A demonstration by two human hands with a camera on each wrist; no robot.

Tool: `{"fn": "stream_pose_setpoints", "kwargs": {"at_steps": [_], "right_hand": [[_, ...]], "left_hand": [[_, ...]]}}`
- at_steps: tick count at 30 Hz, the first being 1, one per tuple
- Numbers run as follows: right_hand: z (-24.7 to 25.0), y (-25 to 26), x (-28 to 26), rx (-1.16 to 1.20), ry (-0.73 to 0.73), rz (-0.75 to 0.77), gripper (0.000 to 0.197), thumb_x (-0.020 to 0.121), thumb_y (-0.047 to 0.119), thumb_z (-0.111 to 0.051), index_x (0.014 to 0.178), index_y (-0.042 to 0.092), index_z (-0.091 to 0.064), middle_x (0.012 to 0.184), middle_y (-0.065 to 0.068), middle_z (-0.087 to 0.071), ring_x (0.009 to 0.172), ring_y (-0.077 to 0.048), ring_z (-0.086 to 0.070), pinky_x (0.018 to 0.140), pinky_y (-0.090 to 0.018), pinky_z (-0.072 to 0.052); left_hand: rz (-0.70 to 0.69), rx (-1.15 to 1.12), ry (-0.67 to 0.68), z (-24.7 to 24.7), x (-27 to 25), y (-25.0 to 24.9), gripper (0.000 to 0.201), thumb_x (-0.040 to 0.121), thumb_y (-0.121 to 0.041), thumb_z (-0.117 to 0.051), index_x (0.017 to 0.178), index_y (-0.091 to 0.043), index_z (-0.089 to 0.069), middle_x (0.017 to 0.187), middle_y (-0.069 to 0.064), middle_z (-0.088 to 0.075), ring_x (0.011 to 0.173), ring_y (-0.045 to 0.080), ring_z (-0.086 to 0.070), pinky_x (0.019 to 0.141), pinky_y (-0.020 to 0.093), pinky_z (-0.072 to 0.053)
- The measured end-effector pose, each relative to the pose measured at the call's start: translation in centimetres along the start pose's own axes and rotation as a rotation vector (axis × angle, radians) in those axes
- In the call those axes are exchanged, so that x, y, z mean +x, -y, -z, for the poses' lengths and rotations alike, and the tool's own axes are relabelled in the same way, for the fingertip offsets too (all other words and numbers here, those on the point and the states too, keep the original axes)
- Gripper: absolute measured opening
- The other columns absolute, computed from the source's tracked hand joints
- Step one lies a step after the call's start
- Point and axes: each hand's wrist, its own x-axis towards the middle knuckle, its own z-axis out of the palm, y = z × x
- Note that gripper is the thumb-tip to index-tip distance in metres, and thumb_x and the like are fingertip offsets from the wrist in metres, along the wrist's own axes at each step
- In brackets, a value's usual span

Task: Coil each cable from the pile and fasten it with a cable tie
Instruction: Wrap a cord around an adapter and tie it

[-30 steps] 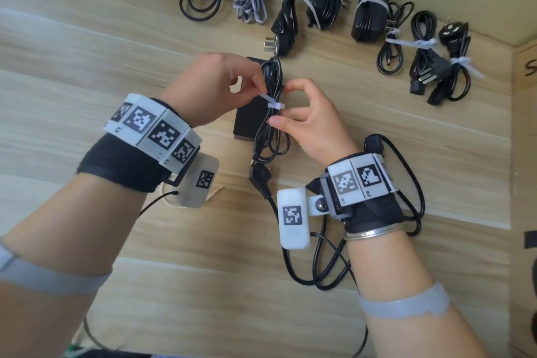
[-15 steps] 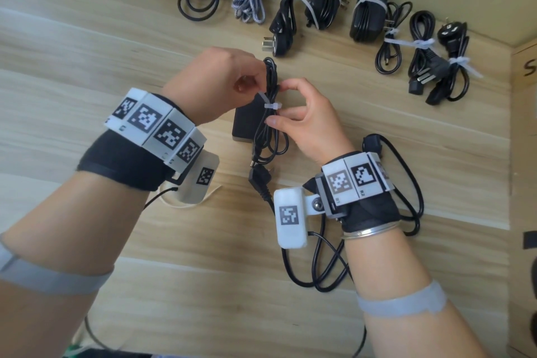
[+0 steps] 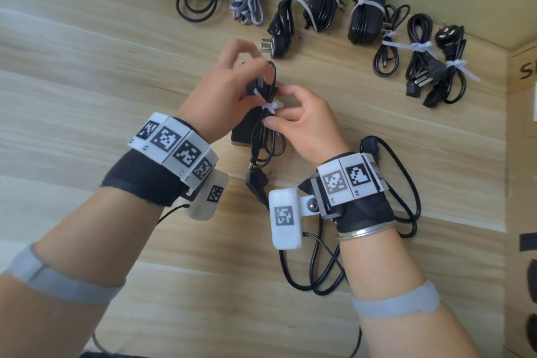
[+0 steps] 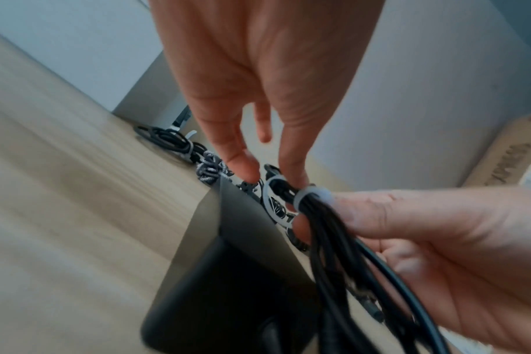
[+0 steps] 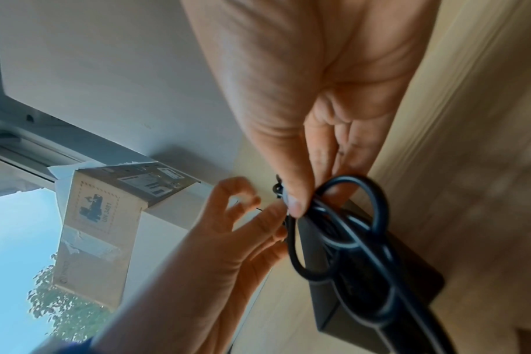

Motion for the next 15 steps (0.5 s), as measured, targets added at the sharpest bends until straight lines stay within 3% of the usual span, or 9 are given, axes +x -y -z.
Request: {"fn": "stream_pose_setpoints", "kwargs": {"at_steps": [2, 4, 6, 9, 12, 15], "right_hand": [[0.09, -0.11, -0.16, 0.019, 0.002, -0.002, 0.045, 0.080, 0.013, -0.071, 0.119, 0.027, -0.054, 0.080, 0.011, -0.067, 0.082, -0.004, -0.066, 0.076, -0.015, -0.050], [0.16, -0.21, -0.31, 0.046, 0.003, -0.003, 0.047, 0.081, 0.011, -0.070, 0.123, 0.024, -0.054, 0.080, 0.013, -0.065, 0.081, -0.001, -0.065, 0.074, -0.010, -0.048], [0.05, -0.13, -0.28, 0.061, 0.002, -0.005, 0.049, 0.081, 0.009, -0.070, 0.126, 0.020, -0.054, 0.082, 0.012, -0.065, 0.082, 0.000, -0.065, 0.076, -0.010, -0.049], [-0.28, -0.01, -0.10, 0.064, 0.008, -0.007, 0.050, 0.081, 0.006, -0.069, 0.128, 0.016, -0.055, 0.093, 0.003, -0.071, 0.087, -0.005, -0.067, 0.086, -0.022, -0.052], [-0.61, 0.04, -0.09, 0.054, -0.001, -0.012, 0.045, 0.081, 0.006, -0.068, 0.124, 0.016, -0.060, 0.096, -0.003, -0.073, 0.090, -0.010, -0.069, 0.092, -0.035, -0.052], [-0.71, 0.18, 0.06, -0.018, -0.045, -0.031, 0.055, 0.080, 0.013, -0.071, 0.131, 0.016, -0.053, 0.100, -0.003, -0.073, 0.094, -0.011, -0.067, 0.094, -0.033, -0.050]], "left_hand": [[0.164, -0.106, -0.029, 0.14, 0.03, -0.09, 0.036, 0.077, -0.007, -0.071, 0.102, -0.008, -0.045, 0.118, 0.006, -0.042, 0.069, 0.014, -0.055, 0.069, 0.012, -0.049], [0.350, -0.252, 0.029, 0.38, 0.43, -0.13, 0.036, 0.081, -0.013, -0.068, 0.099, -0.010, -0.037, 0.101, -0.001, -0.052, 0.065, 0.013, -0.060, 0.057, 0.016, -0.052], [0.452, -0.433, 0.098, 0.30, 0.77, -0.11, 0.026, 0.087, -0.013, -0.060, 0.099, -0.010, -0.037, 0.085, -0.001, -0.059, 0.057, 0.006, -0.062, 0.049, 0.018, -0.052], [0.508, -0.614, 0.148, 0.15, 0.84, -0.19, 0.011, 0.092, -0.008, -0.051, 0.101, -0.009, -0.045, 0.077, 0.001, -0.062, 0.052, 0.002, -0.062, 0.049, 0.017, -0.051], [0.516, -0.644, 0.115, 0.28, 0.70, -0.02, 0.011, 0.082, -0.010, -0.064, 0.083, -0.016, -0.055, 0.062, -0.007, -0.065, 0.053, 0.001, -0.060, 0.053, 0.014, -0.050], [0.516, -0.556, 0.093, -0.16, 0.54, 0.04, 0.025, 0.068, -0.015, -0.078, 0.076, -0.019, -0.055, 0.067, -0.006, -0.063, 0.063, 0.009, -0.058, 0.071, 0.024, -0.051]]}}
